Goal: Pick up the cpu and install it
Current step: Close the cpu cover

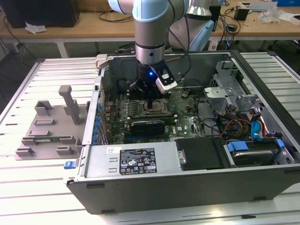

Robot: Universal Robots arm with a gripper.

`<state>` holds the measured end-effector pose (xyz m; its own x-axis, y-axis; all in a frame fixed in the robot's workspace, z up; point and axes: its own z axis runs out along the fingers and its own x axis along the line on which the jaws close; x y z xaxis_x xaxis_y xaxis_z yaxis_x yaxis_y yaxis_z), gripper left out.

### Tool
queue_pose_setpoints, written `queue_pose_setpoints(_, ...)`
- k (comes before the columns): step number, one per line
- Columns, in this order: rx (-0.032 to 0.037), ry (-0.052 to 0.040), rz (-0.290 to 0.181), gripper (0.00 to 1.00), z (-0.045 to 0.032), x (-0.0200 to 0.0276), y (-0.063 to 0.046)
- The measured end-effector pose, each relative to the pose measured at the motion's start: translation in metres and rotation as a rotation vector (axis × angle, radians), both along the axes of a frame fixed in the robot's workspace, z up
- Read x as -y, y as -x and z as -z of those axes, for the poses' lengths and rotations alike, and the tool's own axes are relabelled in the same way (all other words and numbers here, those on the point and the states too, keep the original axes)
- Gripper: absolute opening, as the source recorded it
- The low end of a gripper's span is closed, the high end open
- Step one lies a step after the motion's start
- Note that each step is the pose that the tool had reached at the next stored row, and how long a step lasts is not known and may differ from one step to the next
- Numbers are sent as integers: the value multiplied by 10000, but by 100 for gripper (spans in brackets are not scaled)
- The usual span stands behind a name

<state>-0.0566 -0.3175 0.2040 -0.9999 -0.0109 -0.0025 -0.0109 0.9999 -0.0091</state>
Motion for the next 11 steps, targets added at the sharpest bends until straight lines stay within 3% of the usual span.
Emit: queue_pose_setpoints(11, 1, -2, 1, 11, 2, -28, -44)
